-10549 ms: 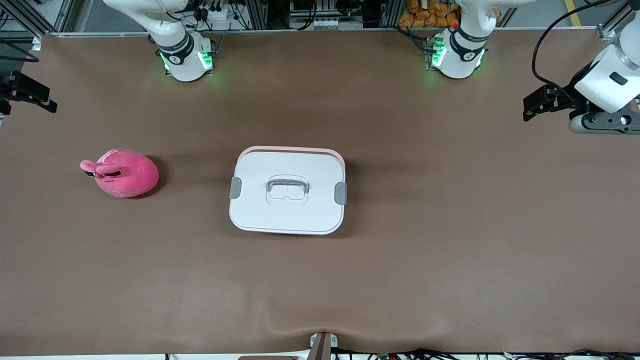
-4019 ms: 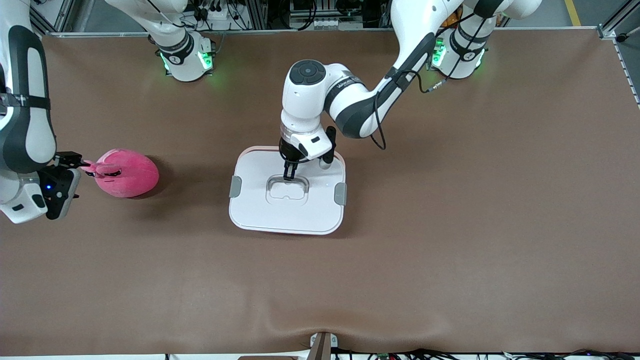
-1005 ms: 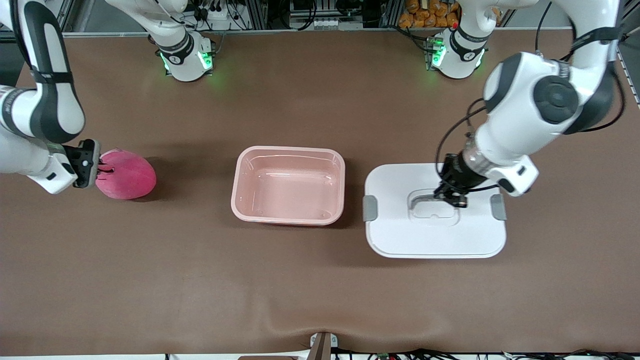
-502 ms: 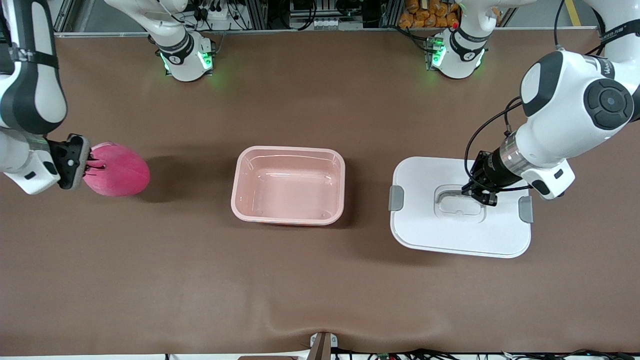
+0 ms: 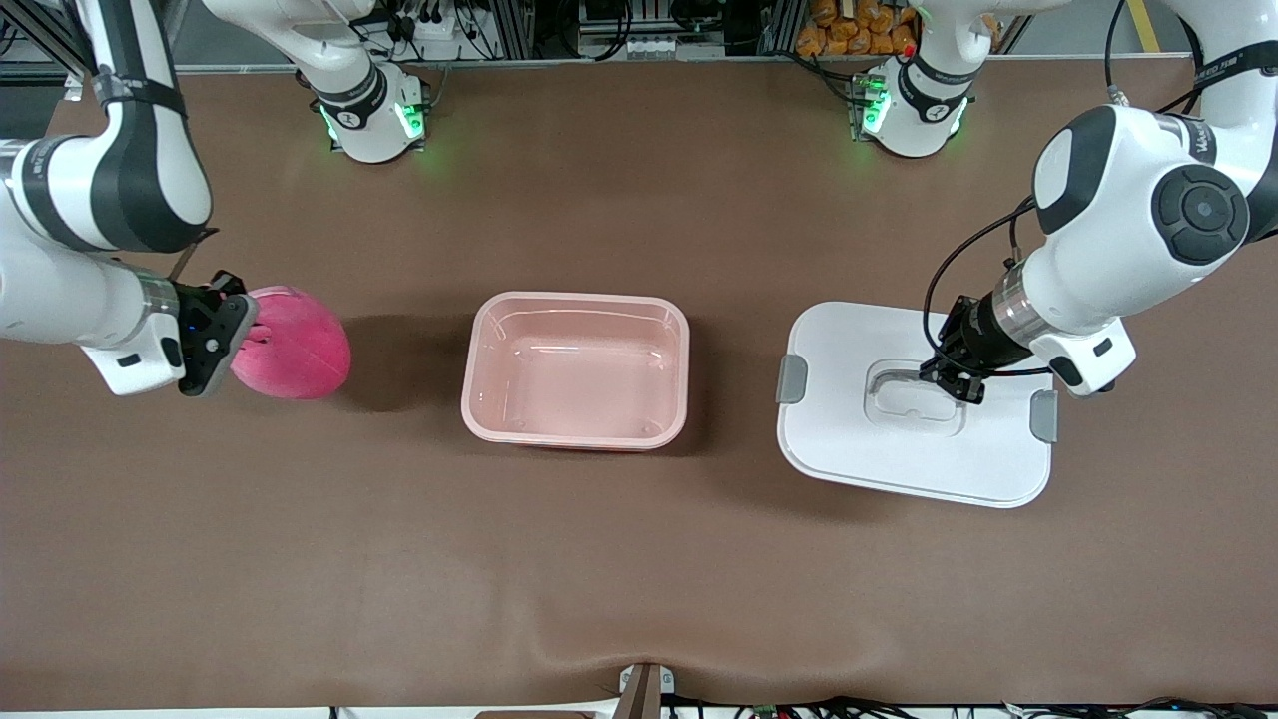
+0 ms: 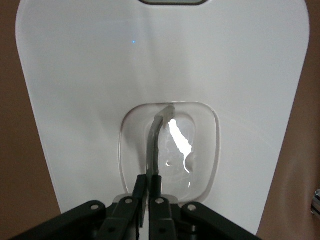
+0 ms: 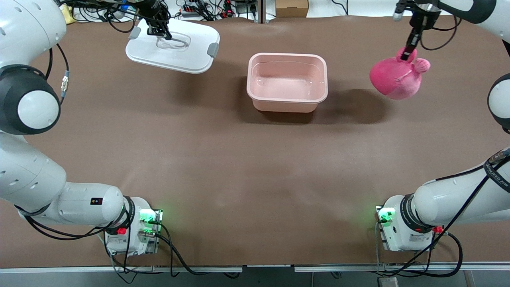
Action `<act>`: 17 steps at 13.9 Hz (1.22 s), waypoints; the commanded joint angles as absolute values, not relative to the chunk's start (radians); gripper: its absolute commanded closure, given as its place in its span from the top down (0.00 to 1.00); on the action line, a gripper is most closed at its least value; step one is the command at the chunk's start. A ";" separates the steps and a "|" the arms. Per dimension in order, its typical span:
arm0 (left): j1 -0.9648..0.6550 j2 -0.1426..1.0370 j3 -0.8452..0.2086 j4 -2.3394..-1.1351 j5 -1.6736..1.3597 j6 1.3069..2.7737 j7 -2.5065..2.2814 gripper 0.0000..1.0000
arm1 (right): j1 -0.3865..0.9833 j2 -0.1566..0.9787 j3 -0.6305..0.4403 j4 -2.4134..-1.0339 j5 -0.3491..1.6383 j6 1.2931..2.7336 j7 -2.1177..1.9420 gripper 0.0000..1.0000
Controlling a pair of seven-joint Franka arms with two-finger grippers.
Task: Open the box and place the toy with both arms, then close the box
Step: 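Lift the pink toy with the right gripper over the open box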
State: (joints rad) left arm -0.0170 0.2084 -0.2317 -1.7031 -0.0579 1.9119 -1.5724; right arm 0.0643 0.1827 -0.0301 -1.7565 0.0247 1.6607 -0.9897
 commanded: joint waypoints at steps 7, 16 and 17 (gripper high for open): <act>0.055 0.175 -0.236 -1.741 -0.117 1.901 -1.511 0.00 | 0.231 0.190 -0.038 -1.577 0.118 1.503 -0.389 0.00; 0.095 0.178 -0.230 -1.736 -0.176 1.901 -1.517 0.00 | 0.414 0.333 -0.038 -1.396 0.236 1.511 0.092 0.00; 0.095 0.179 -0.232 -1.738 -0.178 1.901 -1.519 0.00 | 0.417 0.354 -0.038 -1.363 0.247 1.511 0.124 0.00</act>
